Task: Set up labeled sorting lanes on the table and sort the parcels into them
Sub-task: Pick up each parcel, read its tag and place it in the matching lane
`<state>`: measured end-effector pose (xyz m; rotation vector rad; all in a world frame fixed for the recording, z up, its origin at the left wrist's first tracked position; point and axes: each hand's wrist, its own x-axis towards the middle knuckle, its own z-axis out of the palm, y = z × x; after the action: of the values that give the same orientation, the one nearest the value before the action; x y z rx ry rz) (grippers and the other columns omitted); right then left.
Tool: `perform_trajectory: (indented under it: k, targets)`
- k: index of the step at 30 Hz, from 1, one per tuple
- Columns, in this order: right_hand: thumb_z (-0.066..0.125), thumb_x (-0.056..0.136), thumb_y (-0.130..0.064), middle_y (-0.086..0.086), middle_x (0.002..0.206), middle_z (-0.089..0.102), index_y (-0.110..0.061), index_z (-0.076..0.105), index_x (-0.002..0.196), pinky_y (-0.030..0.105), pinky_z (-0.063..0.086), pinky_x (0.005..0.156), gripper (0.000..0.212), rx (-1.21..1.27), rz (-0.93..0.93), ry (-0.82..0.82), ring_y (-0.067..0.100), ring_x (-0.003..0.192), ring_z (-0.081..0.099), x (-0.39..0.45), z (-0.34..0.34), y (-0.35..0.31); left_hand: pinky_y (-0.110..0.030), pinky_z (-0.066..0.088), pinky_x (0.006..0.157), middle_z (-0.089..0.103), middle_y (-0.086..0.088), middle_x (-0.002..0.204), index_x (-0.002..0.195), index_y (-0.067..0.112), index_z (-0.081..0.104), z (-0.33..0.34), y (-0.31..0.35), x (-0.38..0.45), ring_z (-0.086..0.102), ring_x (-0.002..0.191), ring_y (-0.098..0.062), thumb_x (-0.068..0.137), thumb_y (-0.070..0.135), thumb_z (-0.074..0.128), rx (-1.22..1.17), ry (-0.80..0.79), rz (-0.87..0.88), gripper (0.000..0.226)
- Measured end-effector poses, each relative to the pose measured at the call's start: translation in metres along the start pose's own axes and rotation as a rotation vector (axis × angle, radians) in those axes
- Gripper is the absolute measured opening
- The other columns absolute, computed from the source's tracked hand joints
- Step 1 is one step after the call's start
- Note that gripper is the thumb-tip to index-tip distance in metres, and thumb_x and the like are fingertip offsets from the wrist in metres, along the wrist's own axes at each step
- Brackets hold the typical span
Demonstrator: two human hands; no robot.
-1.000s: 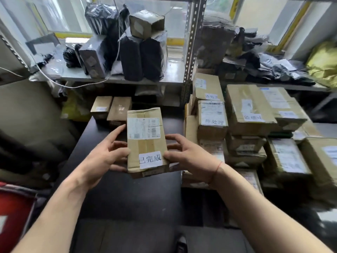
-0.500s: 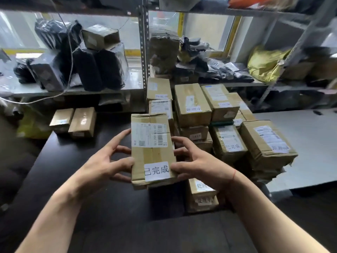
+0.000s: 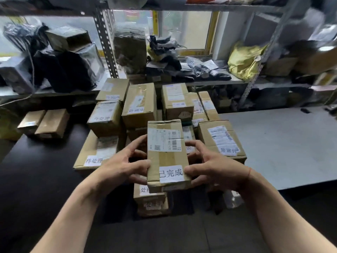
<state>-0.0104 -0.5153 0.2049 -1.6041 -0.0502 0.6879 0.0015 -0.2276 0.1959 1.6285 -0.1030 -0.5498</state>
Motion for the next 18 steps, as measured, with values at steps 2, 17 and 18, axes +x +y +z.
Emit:
perform_trajectory:
  k: [2, 17, 18]
  targets:
    - [0.075, 0.093, -0.003, 0.009, 0.131, 0.067, -0.036, 0.039, 0.149, 0.056, 0.060, 0.097, 0.075, -0.014, 0.030, 0.024, 0.029, 0.116, 0.073, -0.001, -0.018, -0.002, -0.051, 0.064, 0.087, 0.059, -0.016, 0.135, 0.154, 0.050, 0.043, 0.012, 0.006, 0.017, 0.077, 0.105, -0.035, 0.095, 0.010, 0.073, 0.019, 0.008, -0.002, 0.077]
    - [0.068, 0.090, 0.012, 0.001, 0.121, 0.075, -0.030, 0.055, 0.141, 0.048, 0.062, 0.096, 0.067, -0.309, 0.114, 0.139, 0.022, 0.115, 0.073, 0.069, -0.089, -0.026, -0.042, 0.066, 0.082, 0.075, -0.002, 0.118, 0.158, 0.042, 0.033, 0.044, 0.020, 0.125, 0.080, 0.094, -0.025, 0.107, 0.007, 0.051, 0.153, 0.025, -0.132, 0.064]
    - [0.069, 0.089, 0.011, 0.002, 0.121, 0.074, -0.030, 0.055, 0.141, 0.048, 0.062, 0.095, 0.068, -0.321, 0.109, 0.144, 0.022, 0.114, 0.073, 0.071, -0.090, -0.025, -0.042, 0.066, 0.082, 0.076, -0.002, 0.117, 0.158, 0.041, 0.033, 0.044, 0.019, 0.128, 0.080, 0.094, -0.025, 0.107, 0.007, 0.051, 0.152, 0.026, -0.139, 0.064]
